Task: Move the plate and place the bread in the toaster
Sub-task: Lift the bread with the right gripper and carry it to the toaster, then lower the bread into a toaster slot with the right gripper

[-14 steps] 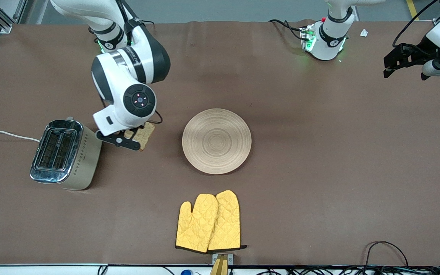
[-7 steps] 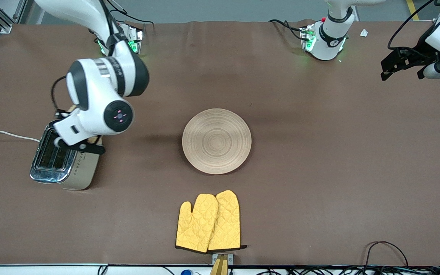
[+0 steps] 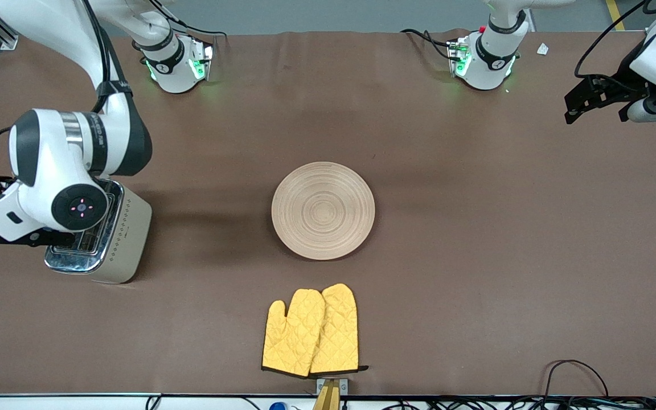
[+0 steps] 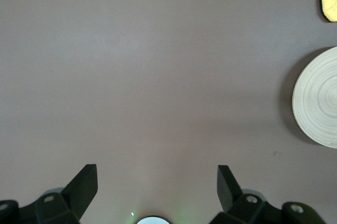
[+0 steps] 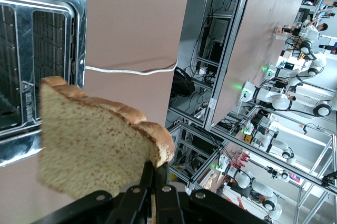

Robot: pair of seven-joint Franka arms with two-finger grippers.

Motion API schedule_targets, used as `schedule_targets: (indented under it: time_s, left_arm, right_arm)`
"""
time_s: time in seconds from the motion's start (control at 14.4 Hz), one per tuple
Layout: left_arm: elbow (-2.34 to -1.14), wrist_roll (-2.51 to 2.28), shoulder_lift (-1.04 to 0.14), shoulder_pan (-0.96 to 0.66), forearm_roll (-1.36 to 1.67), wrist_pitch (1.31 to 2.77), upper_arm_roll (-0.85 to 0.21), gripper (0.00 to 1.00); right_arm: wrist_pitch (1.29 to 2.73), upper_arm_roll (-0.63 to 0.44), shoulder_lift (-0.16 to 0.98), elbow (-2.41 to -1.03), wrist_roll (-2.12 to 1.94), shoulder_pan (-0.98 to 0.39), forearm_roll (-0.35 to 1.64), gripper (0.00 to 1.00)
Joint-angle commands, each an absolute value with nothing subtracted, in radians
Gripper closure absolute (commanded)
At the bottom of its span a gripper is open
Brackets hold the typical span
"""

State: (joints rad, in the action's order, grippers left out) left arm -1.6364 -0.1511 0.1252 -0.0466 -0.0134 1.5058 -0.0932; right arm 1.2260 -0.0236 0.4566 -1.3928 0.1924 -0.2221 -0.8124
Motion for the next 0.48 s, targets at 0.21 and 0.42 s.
schedule_targets:
  time_s: [0.21, 0.42]
  left_arm:
    - [-1.608, -0.149, 0.094, -0.037, -0.021, 1.511, -0.091, 0.0]
    - [-1.608, -0.15, 0.092, -0.038, -0.023, 1.528, -0.092, 0.0]
  right_arm:
    - [1.206, -0.006, 0.624, -1.283, 0.189, -0.255, -0.928, 1.0]
    - [1.203, -0.008, 0.673, -1.255, 0.199, -0.298, -0.949, 1.0]
